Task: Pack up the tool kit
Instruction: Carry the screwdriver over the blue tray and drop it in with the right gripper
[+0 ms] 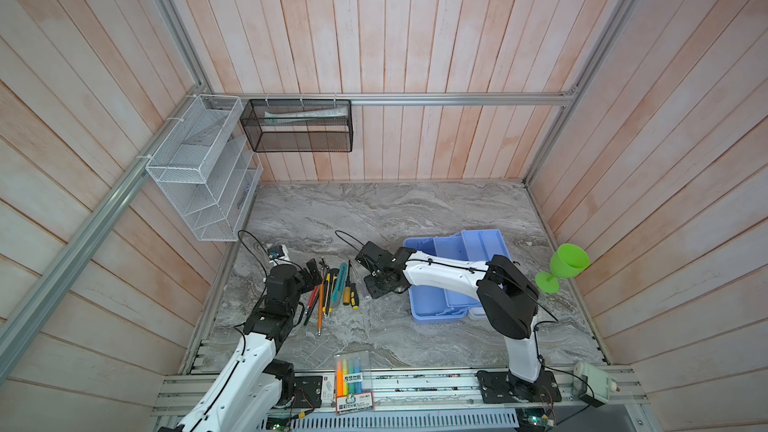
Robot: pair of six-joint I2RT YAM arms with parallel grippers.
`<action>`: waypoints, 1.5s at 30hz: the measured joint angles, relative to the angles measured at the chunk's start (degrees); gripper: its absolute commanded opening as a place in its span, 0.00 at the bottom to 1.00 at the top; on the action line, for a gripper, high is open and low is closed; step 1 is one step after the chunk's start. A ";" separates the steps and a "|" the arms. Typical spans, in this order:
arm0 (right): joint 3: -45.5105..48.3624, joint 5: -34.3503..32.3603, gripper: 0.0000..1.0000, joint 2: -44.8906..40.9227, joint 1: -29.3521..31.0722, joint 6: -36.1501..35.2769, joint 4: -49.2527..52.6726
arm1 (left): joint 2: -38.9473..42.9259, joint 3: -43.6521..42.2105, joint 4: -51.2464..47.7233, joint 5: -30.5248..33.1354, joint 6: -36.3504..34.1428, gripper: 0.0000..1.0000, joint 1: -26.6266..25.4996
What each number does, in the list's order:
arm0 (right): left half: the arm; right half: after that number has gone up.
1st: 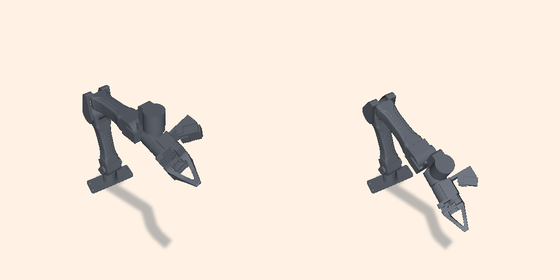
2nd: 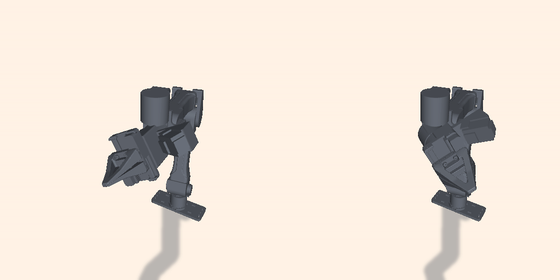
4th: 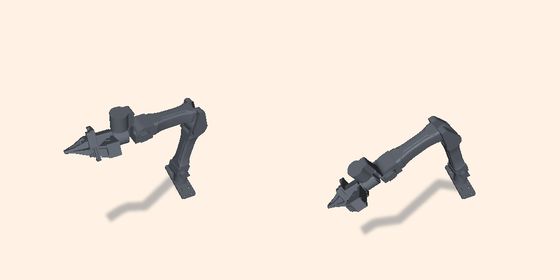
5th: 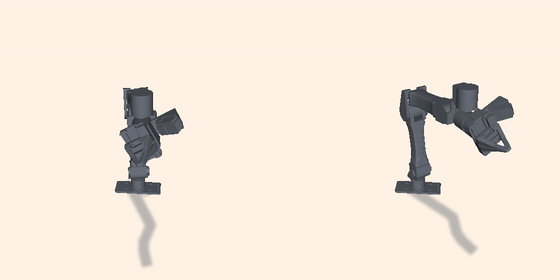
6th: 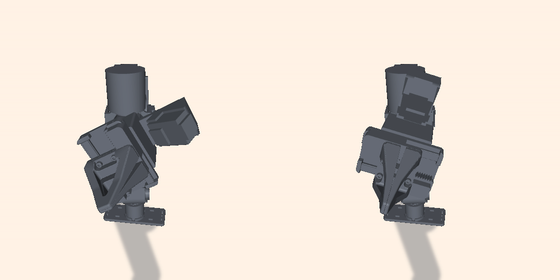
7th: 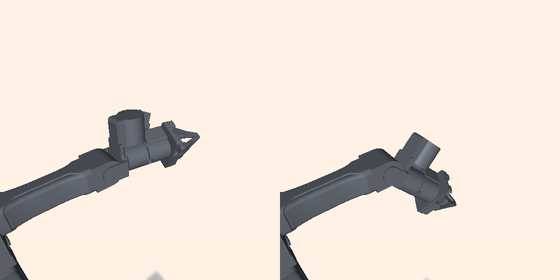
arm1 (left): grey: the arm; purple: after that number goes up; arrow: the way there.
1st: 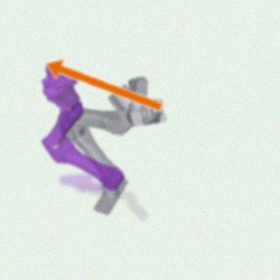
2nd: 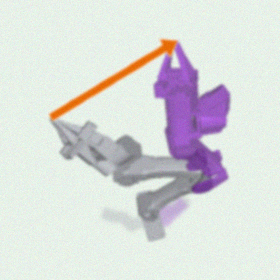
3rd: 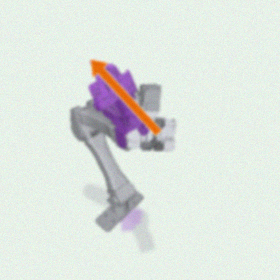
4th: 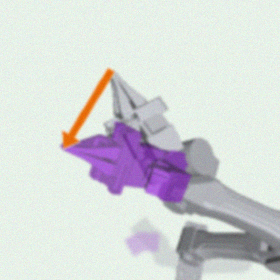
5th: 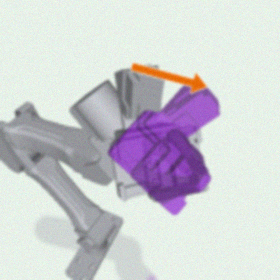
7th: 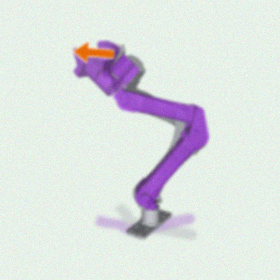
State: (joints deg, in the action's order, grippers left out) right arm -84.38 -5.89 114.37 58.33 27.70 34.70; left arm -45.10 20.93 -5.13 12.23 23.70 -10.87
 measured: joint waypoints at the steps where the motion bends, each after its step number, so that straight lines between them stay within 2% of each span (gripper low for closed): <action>1: 0.17 0.04 0.00 -0.98 -0.26 -0.13 -0.17 | 0.00 0.00 0.00 0.00 0.00 1.00 0.02; 10: 3.10 0.57 0.00 -16.24 -8.28 -3.87 0.09 | 0.00 0.00 -0.02 0.02 0.02 1.00 0.24; 16: 6.08 -3.63 0.00 -25.68 -16.46 -6.80 4.00 | 0.00 0.00 -0.02 0.00 0.02 1.00 0.39; 26: 18.80 -9.33 0.00 -39.15 -32.02 -7.98 9.53 | 0.00 0.00 -0.02 -0.02 0.02 1.00 0.50; 31: 22.69 -9.25 0.00 -43.23 -34.34 -7.96 10.64 | -0.02 0.00 0.00 -0.02 0.02 1.00 0.55; 43: 25.44 -7.13 0.00 -40.22 -34.47 -8.48 11.82 | -0.39 0.00 -0.02 -0.20 0.02 1.00 0.70; 45: 25.53 -6.86 0.12 -40.17 -34.47 -8.50 11.76 | -0.59 0.00 -0.02 -0.20 0.02 1.00 0.70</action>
State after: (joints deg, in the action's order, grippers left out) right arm -58.85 -12.75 74.19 23.86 19.20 46.46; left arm -45.69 20.93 -5.15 12.03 23.73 -10.17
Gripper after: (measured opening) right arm 0.142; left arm 0.996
